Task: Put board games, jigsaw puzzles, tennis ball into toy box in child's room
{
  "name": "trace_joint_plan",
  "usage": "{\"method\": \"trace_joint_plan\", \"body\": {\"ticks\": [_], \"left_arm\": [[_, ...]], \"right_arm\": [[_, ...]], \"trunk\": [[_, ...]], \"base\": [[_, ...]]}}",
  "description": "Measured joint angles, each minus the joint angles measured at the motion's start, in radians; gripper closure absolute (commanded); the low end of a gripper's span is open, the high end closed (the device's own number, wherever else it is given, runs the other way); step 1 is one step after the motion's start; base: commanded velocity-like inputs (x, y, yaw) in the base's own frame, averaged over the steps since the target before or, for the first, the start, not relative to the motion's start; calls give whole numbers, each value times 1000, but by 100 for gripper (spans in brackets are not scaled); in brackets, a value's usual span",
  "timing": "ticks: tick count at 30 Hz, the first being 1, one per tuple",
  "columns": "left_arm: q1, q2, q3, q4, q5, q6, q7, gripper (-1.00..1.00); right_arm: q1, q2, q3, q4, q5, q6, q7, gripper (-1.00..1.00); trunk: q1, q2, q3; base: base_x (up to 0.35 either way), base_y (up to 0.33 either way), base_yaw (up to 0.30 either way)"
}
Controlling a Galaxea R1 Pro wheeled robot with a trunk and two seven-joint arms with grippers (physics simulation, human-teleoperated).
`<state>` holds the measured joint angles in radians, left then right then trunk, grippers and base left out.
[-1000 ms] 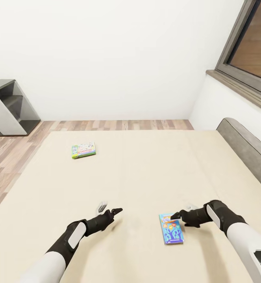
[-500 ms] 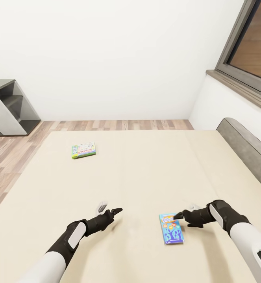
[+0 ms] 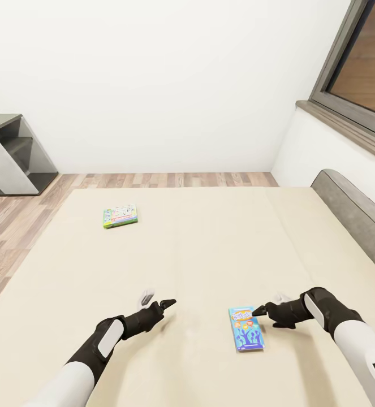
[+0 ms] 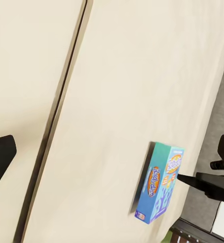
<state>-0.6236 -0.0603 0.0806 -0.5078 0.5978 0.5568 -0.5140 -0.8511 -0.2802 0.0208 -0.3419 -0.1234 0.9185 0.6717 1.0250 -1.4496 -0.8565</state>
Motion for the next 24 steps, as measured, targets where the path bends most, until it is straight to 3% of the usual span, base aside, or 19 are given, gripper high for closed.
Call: {"method": "trace_joint_plan", "body": {"ticks": [8, 16, 24], "left_arm": [[1, 0, 0, -1, 1, 0, -23, -100], [2, -2, -5, -12, -3, 0, -145, -100], [2, -3, -6, -16, -6, 0, -198, -100]], "right_arm": [[1, -1, 0, 0, 0, 8, 0, -100], [1, 2, -3, -1, -1, 11, 1, -100], [2, 5, -4, -1, -1, 11, 1, -100]], "trunk": [[0, 0, 0], [0, 0, 0], [0, 0, 0]], "base": [[0, 0, 0], [0, 0, 0], [0, 0, 0]]}}
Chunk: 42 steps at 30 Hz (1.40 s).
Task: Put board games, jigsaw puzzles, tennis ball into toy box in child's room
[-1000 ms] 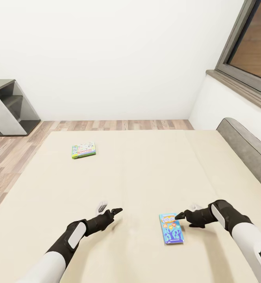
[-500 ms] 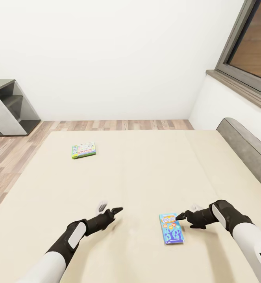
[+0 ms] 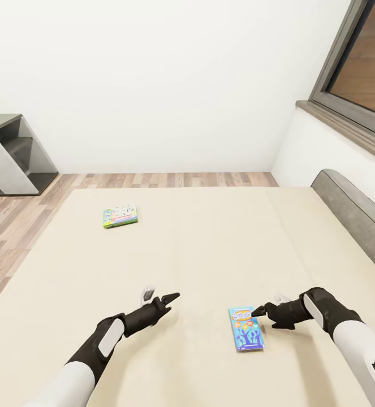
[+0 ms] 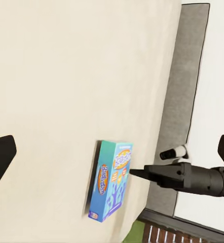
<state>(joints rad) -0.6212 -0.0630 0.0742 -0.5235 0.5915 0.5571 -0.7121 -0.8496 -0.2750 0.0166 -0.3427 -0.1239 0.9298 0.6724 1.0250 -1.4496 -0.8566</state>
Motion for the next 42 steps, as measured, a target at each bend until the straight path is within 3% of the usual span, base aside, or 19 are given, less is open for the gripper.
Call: {"method": "trace_joint_plan", "body": {"ticks": [13, 42], "left_arm": [[3, 0, -1, -2, -2, 1, -34, -100], [3, 0, -1, -3, -4, 2, -38, -100]], "right_arm": [[0, 2, 0, 0, 0, -1, 0, -100], [0, 10, 0, 1, 0, -8, 0, -100]], "trunk": [[0, 0, 0], [0, 0, 0]], "base": [[0, 0, 0], [0, 0, 0]]}}
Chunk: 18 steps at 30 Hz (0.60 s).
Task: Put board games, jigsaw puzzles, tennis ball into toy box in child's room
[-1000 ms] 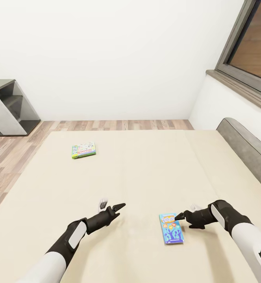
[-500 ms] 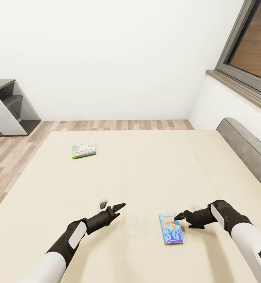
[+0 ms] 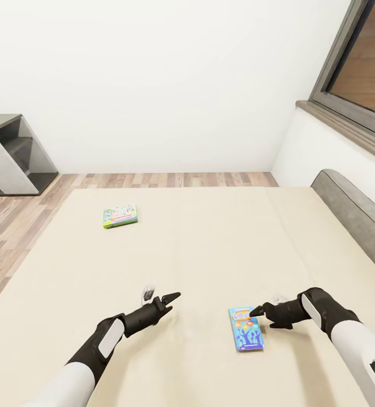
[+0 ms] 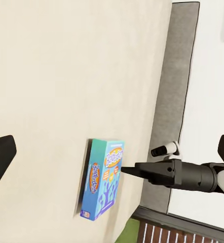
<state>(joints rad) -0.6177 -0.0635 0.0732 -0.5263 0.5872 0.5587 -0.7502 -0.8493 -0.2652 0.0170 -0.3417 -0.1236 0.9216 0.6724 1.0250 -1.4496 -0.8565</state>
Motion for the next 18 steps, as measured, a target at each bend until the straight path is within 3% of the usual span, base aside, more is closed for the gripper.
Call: {"method": "trace_joint_plan", "body": {"ticks": [18], "left_arm": [[0, 0, 0, 0, -1, 0, 1, -100]], "right_arm": [[1, 5, 0, 0, 1, -5, 0, -100]], "trunk": [[0, 0, 0]], "base": [[0, 0, 0]]}}
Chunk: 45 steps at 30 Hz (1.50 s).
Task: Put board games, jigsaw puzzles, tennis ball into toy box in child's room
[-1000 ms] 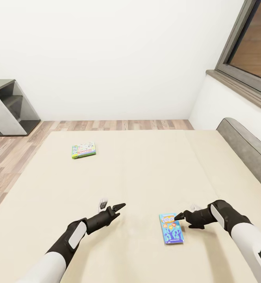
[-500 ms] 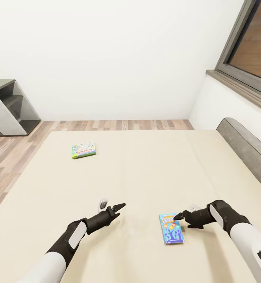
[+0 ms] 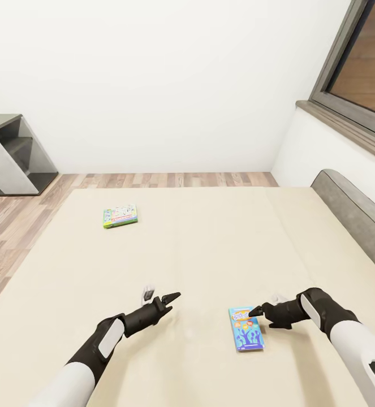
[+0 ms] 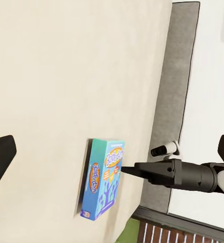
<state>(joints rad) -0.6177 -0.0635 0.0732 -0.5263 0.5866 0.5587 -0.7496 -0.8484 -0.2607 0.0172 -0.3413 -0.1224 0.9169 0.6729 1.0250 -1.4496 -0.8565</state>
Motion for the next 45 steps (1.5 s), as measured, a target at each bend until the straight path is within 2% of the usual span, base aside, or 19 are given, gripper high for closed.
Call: {"method": "trace_joint_plan", "body": {"ticks": [22, 45], "left_arm": [[0, 0, 0, 0, 0, 0, 0, -100], [0, 0, 0, 0, 0, 0, 0, -100]], "right_arm": [[0, 1, 1, 1, 0, -1, 0, -100], [0, 22, 0, 6, 5, -4, -9, -100]], "trunk": [[0, 0, 0], [0, 0, 0]], "base": [[0, 0, 0], [0, 0, 0]]}}
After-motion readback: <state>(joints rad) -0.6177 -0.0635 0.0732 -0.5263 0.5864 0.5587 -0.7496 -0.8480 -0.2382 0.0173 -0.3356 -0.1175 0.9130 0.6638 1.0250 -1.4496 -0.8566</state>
